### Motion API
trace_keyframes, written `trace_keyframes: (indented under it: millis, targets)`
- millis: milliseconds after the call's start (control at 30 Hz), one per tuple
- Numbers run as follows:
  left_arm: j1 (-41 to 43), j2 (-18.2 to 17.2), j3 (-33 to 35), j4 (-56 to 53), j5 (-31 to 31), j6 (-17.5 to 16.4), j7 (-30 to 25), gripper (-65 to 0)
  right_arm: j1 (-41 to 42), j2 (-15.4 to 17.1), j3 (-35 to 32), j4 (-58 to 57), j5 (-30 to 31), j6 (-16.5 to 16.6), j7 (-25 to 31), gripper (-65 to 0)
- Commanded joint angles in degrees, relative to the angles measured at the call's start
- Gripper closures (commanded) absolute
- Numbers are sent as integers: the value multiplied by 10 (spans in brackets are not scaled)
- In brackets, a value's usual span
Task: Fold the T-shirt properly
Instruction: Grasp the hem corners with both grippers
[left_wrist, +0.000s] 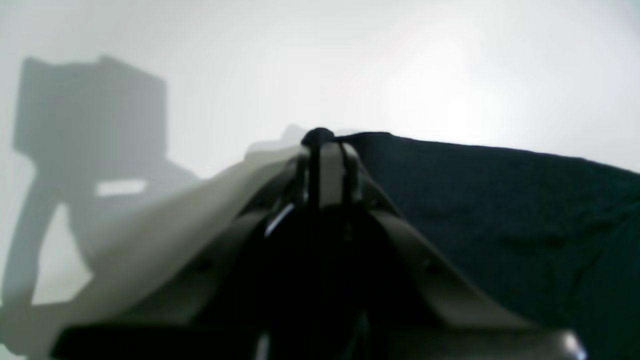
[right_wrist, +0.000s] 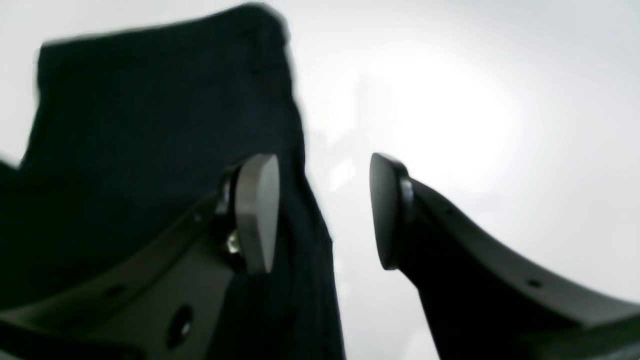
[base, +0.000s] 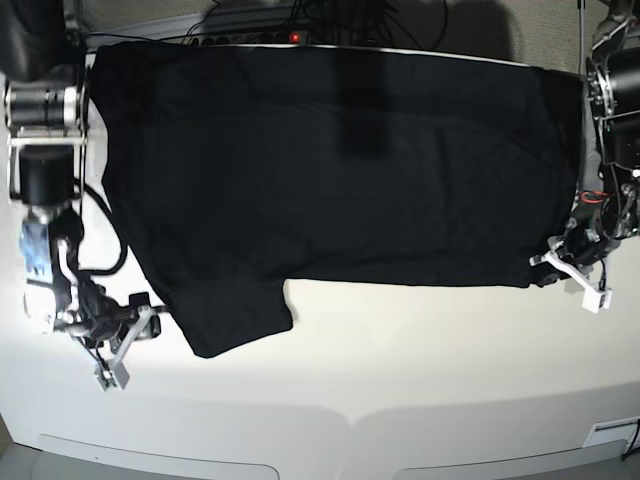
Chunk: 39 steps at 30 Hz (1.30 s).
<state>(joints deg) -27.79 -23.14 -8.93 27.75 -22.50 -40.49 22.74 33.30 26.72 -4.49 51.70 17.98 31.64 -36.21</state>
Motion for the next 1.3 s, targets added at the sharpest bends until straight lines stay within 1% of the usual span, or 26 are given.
trace_keyframes:
  millis: [0,100,167,233,333,433,533,633,767,867,1033,1067,1167,1200,1267]
  targets:
    - [-6,-7,1,3,14,5,14,0,36,7,-10,-21,0,0,8,-297]
    - [-6,-7,1,3,14,5,12,0,87,4,-52,-109,-2,1,13,-297]
    - [-6,-7,1,3,14,5,11,0,110,3,-80,-157,-9,1,37,-297]
    - [-6,-7,1,3,14,5,11,0,124,-2,-103,-192,-16,1,56,-297]
    - [-6,-7,1,3,14,5,11,0,130,-14,-124,-226,-16,1,66,-297]
    - [-6,-7,1,3,14,5,7,0,129,-27,-128,-240,-15,2,80,-297]
    - [-6,-7,1,3,14,5,7,0,127,-36,-128,-241,-15,3,79,-297]
    - [-6,-7,1,3,14,5,8,0,123,-40,-128,-241,-23,3,79,-296]
    - [-6,-7,1,3,14,5,7,0,119,-42,-128,-241,-61,1,81,-296]
    - [-6,-7,1,3,14,5,5,0,119,-44,-128,-242,-55,1,81,-289]
    - [-6,-7,1,3,14,5,-1,0,112,-53,-128,-243,-56,1,78,-179]
    - [-6,-7,1,3,14,5,-1,0,107,-53,-128,-243,-56,1,78,-146]
    - [-6,-7,1,3,14,5,-1,0,93,-52,-128,-243,-72,0,91,-15]
    - [-6,-7,1,3,14,5,-1,0,89,-51,-128,-243,-86,0,104,0]
    - [-6,-7,1,3,14,5,-7,0,84,-48,-128,-243,-95,-7,126,0]
